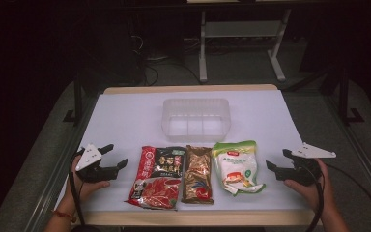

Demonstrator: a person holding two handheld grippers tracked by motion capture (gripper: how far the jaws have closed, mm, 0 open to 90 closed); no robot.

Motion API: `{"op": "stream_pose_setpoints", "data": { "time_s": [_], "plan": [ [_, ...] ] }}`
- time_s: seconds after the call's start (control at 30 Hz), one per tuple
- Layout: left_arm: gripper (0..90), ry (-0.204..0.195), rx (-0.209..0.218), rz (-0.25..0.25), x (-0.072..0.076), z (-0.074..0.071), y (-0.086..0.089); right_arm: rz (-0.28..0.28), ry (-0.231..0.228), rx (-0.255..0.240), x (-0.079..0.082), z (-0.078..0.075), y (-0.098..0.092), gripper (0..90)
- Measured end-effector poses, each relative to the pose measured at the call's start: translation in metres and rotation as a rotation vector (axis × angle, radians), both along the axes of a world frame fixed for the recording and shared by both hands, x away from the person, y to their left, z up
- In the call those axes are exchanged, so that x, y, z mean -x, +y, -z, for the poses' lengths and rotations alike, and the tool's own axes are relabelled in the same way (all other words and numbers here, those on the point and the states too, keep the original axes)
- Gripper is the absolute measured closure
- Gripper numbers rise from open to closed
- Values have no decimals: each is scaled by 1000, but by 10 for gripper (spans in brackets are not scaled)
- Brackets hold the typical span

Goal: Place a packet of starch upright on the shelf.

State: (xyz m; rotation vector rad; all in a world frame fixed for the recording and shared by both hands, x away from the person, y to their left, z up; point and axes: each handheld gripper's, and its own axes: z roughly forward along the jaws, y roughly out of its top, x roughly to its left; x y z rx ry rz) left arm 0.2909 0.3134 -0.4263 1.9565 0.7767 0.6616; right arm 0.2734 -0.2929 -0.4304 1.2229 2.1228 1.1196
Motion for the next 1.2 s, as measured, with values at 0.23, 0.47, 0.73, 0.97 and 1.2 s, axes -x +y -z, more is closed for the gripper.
{"op": "stream_pose_setpoints", "data": {
  "time_s": [0.23, 0.47, 0.73, 0.97, 1.2],
  "plan": [
    [236, 4, -11, 8, 0, 1, 0, -4, 8, -19, 2, -3, 2, 206],
    [236, -10, -30, 22, 6, -1, -4, -34, 47, -47, 2, -4, 10, 197],
    [236, 10, -50, 32, 11, 3, -6, -90, 95, -81, -5, -3, 20, 188],
    [236, 23, -65, 39, 15, 4, -6, -143, 186, -126, -15, 0, 40, 219],
    [236, 21, -79, 55, 16, 4, -9, -154, 242, -153, -26, 4, 49, 178]
  ]
}}
